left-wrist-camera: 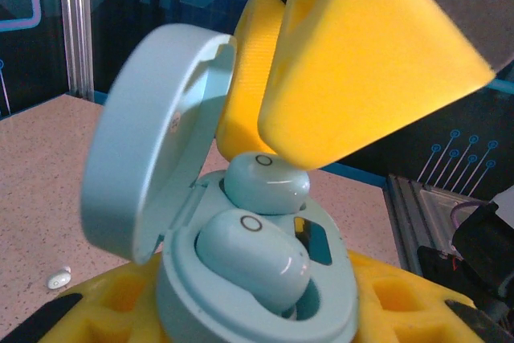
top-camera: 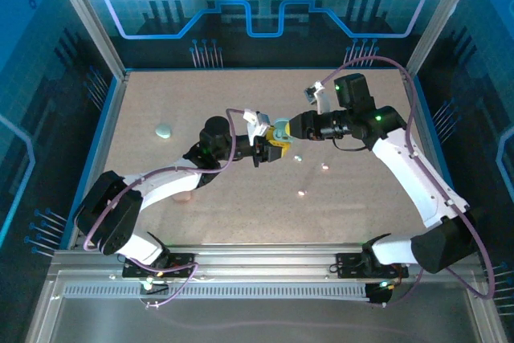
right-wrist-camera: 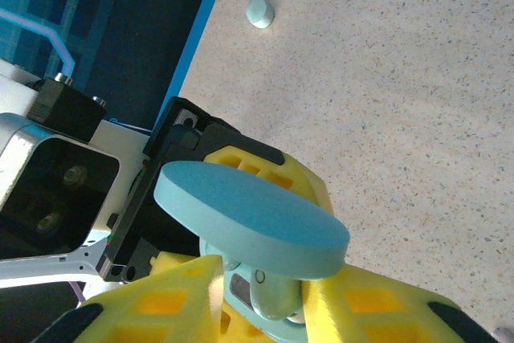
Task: Insert wireless bluetooth earbuds into charging case
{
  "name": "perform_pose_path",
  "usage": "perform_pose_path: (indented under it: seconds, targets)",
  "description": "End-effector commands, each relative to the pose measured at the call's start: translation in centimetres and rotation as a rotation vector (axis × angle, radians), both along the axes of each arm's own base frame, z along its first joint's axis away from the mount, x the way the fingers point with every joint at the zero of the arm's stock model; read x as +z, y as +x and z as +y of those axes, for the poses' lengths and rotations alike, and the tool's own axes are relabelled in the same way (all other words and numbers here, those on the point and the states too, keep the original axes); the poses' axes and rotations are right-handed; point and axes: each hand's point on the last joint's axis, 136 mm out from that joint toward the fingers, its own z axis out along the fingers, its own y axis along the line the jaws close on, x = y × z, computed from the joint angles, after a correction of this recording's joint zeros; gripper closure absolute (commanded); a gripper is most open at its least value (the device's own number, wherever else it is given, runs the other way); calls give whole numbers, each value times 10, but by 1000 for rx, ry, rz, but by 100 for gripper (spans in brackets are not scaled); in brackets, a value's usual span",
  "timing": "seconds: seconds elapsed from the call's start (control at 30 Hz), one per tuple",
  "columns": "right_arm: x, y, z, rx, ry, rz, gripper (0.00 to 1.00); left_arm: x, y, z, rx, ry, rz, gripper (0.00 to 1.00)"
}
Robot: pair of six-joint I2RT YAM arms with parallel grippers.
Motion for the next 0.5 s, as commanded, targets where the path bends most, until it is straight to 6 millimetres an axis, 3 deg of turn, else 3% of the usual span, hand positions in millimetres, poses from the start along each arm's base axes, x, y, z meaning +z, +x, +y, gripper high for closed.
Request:
perform_pose_path:
  seconds: [0.0, 0.2, 0.47]
  targets:
    - [13, 1, -4, -10, -18, -77, 66, 32, -8, -4, -51, -59, -79, 65]
    - [20, 2, -14, -64, -41, -115, 61, 32, -9, -4, -49, -57, -82, 65]
    - [46, 1, -37, -191, 1, -270, 54, 30, -8, -4, -48, -55, -82, 65]
